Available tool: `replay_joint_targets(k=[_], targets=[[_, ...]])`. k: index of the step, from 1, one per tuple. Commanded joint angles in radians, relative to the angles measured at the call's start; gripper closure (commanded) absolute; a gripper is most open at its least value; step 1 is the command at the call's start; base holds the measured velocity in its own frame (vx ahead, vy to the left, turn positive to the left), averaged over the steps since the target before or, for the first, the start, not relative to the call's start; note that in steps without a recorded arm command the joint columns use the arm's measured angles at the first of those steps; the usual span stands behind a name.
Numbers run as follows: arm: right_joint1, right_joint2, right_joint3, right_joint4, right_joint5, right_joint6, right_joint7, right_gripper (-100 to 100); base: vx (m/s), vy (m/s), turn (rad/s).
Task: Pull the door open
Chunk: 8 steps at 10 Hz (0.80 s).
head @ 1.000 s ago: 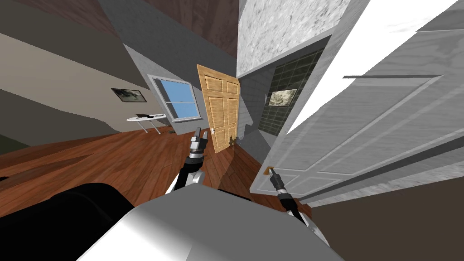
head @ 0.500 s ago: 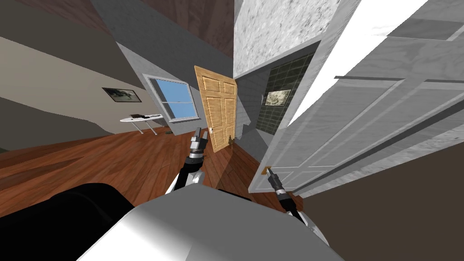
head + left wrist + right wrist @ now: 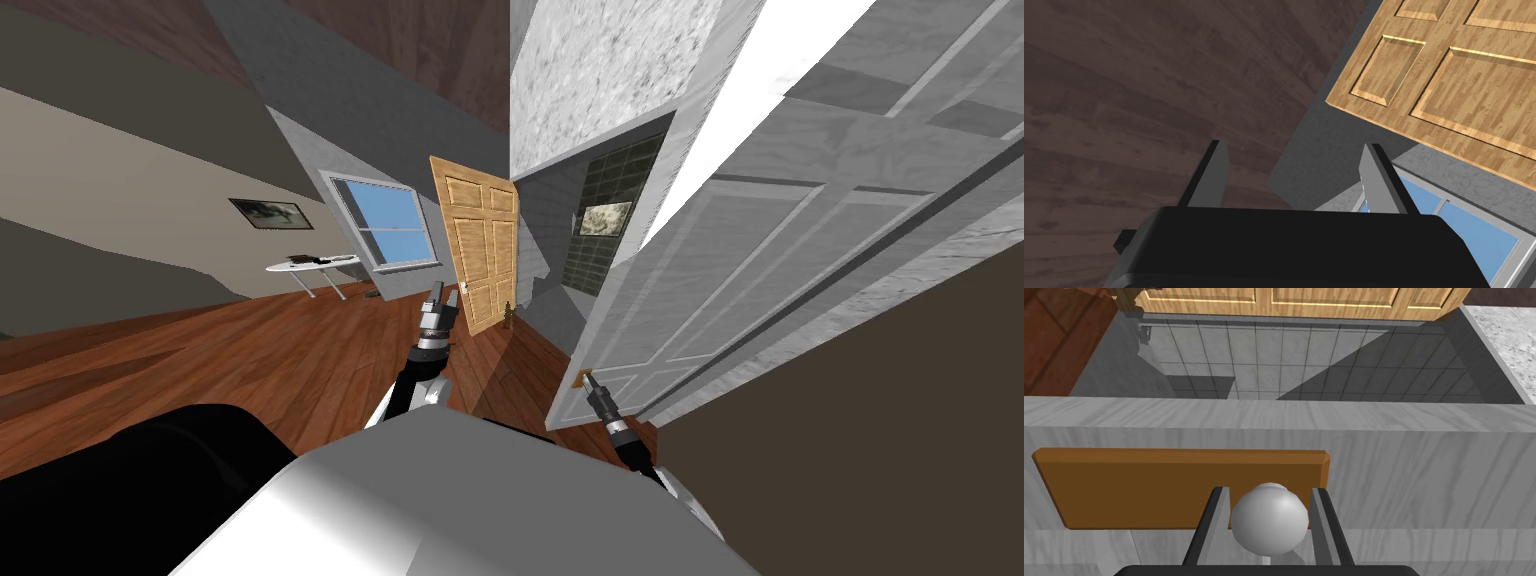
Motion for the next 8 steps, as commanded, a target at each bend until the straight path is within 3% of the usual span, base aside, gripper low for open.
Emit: replay_joint_targets(k=[1,5,6,8], targets=[[0.000,0.002,0.003,-0.004,0.002,-0.008,-0.001,100,0.071,0.109,-0.065],[0.007,0.000,0.009,-0.006,0.007,-0.028,-0.003,100,0.080,0.119,0.002],[0.041,-0.023,0.009,-0.029,0.007,-0.040,-0.011,-100,0.003,0.058,-0.207],[0.061,-0.038,0.012,-0.029,0.009,-0.068,-0.018,-100,-0.027,0.009,-0.155]])
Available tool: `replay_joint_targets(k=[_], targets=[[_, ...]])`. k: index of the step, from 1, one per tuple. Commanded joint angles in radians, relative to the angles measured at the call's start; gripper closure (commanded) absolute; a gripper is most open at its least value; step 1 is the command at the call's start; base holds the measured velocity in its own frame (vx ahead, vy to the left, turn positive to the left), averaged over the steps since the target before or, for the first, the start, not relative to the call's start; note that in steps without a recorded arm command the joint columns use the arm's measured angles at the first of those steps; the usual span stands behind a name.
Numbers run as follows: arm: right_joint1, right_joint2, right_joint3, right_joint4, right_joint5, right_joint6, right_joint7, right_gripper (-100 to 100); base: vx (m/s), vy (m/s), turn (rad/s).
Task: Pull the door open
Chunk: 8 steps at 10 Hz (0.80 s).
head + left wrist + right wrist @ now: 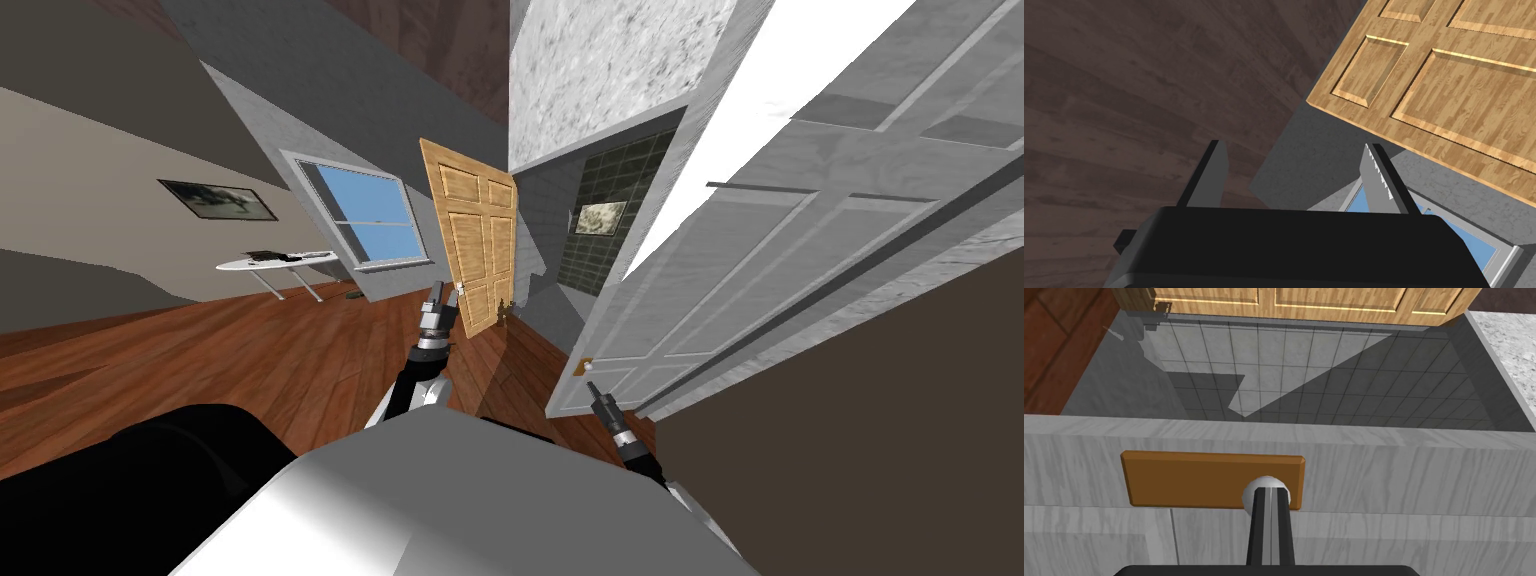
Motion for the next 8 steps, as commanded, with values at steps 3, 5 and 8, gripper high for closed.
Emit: replay_joint_targets(k=[3,5,8], targets=[[0.041,-0.032,0.006,0.004,0.004,-0.064,-0.015,-100,-0.026,-0.025,-0.135],[0.072,-0.056,0.011,0.004,0.007,-0.108,-0.026,-100,-0.007,-0.028,-0.203],[0.080,-0.063,0.012,0.005,0.008,-0.119,-0.030,-100,0.000,-0.020,-0.060]])
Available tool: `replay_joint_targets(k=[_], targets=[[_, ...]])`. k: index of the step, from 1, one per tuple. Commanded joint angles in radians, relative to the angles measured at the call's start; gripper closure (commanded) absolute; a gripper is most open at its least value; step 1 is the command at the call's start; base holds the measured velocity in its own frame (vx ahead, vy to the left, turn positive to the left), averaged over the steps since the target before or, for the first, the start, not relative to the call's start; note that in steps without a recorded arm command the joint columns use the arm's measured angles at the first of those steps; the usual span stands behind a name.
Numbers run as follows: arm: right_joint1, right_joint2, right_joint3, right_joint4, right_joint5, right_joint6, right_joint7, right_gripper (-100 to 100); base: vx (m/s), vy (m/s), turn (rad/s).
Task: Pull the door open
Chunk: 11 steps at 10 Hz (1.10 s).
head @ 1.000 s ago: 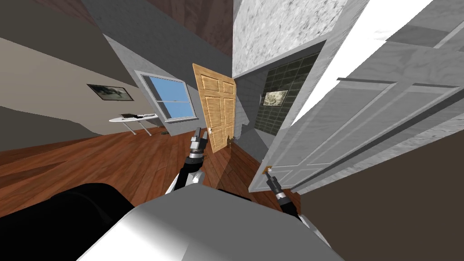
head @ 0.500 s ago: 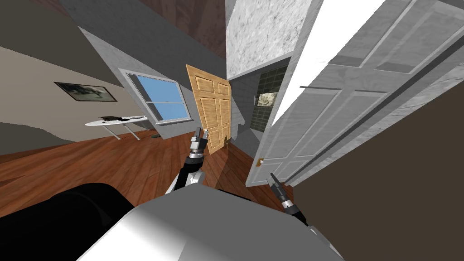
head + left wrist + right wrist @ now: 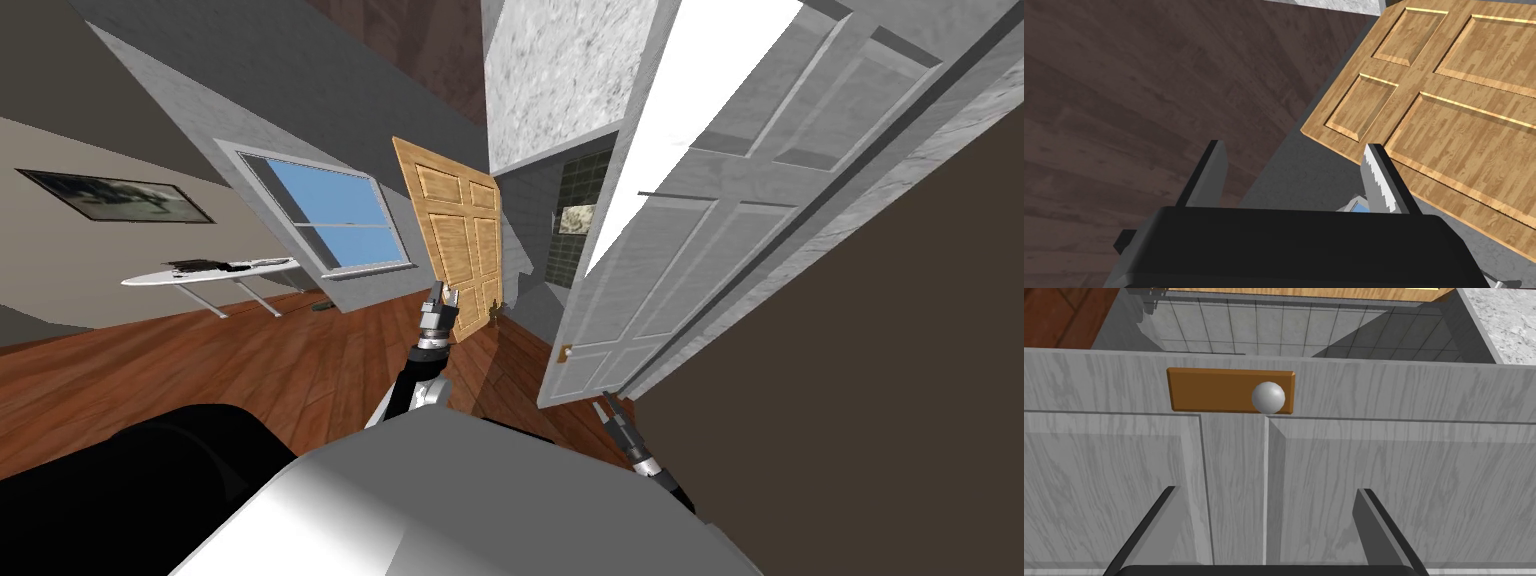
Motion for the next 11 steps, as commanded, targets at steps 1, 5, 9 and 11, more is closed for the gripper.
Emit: replay_joint_targets(k=[1,5,9,11], targets=[[-0.009,0.002,0.012,-0.003,-0.004,0.008,0.002,-100,0.101,0.098,-0.019],[-0.037,0.008,0.053,-0.012,-0.017,0.034,0.008,-100,0.182,0.149,-0.056],[-0.068,0.014,0.096,-0.021,-0.031,0.063,0.015,-100,0.200,0.045,-0.088],[-0.066,0.015,0.099,-0.023,-0.029,0.061,0.016,-100,0.133,-0.037,-0.037]])
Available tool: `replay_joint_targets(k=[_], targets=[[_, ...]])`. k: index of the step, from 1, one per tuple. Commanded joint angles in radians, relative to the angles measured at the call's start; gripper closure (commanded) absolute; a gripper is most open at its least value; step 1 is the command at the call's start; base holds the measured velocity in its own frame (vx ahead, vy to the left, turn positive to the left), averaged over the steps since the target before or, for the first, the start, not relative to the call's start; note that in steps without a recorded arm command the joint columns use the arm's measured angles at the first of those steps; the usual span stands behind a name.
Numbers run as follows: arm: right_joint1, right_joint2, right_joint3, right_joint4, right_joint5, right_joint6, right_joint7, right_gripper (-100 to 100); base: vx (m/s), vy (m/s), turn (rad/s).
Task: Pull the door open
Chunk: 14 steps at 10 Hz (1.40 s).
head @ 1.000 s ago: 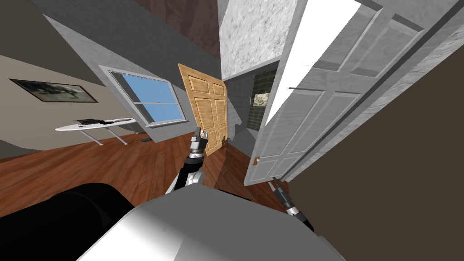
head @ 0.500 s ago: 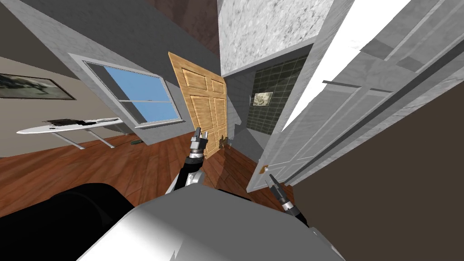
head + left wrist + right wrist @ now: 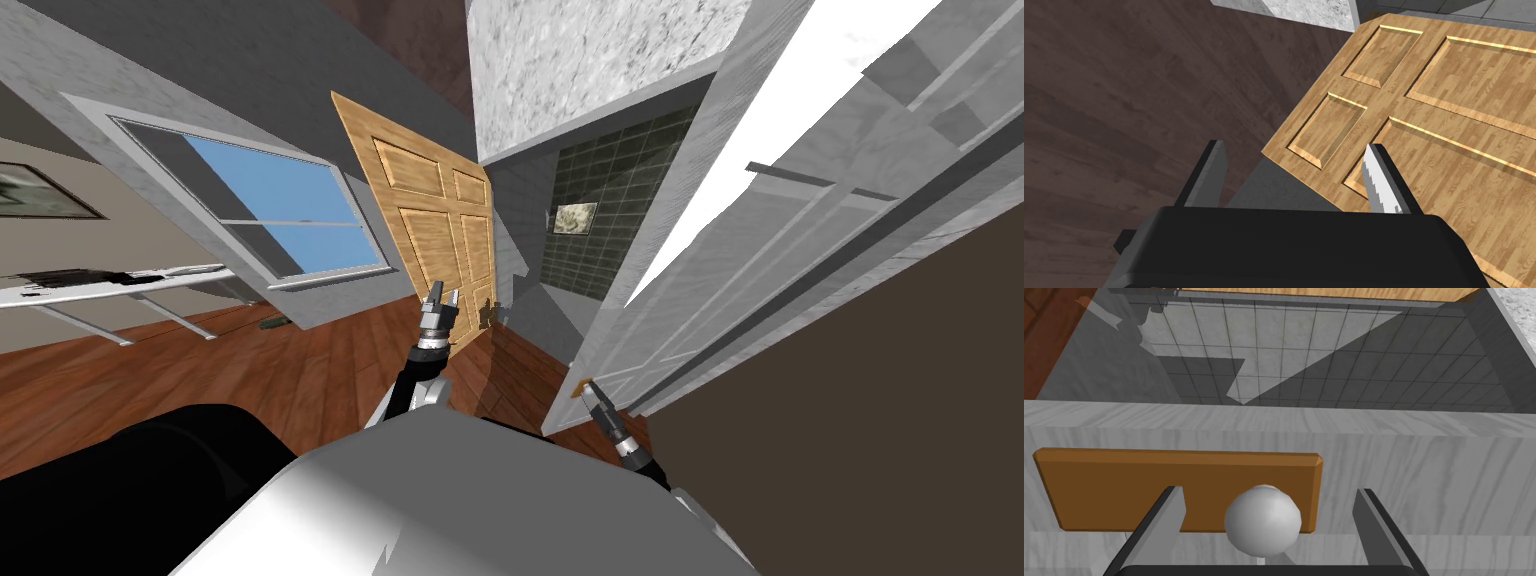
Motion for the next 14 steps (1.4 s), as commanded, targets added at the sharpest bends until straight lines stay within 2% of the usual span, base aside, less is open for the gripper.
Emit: replay_joint_targets(k=[1,6,7,11,12,14], targets=[[-0.001,0.000,-0.001,0.001,0.000,0.000,-0.001,100,-0.016,0.005,0.013],[-0.001,0.000,-0.001,0.001,0.000,0.000,-0.001,100,-0.009,0.002,0.000],[-0.015,0.003,-0.013,0.026,0.011,-0.008,-0.006,100,-0.090,-0.003,0.122],[-0.042,0.013,-0.032,0.073,0.036,-0.029,-0.016,100,-0.168,0.002,0.101],[-0.020,0.004,-0.055,0.067,0.007,-0.024,-0.011,-100,-0.205,-0.068,0.048],[-0.013,0.002,-0.066,0.071,-0.003,-0.026,-0.009,-100,-0.192,-0.086,0.009]])
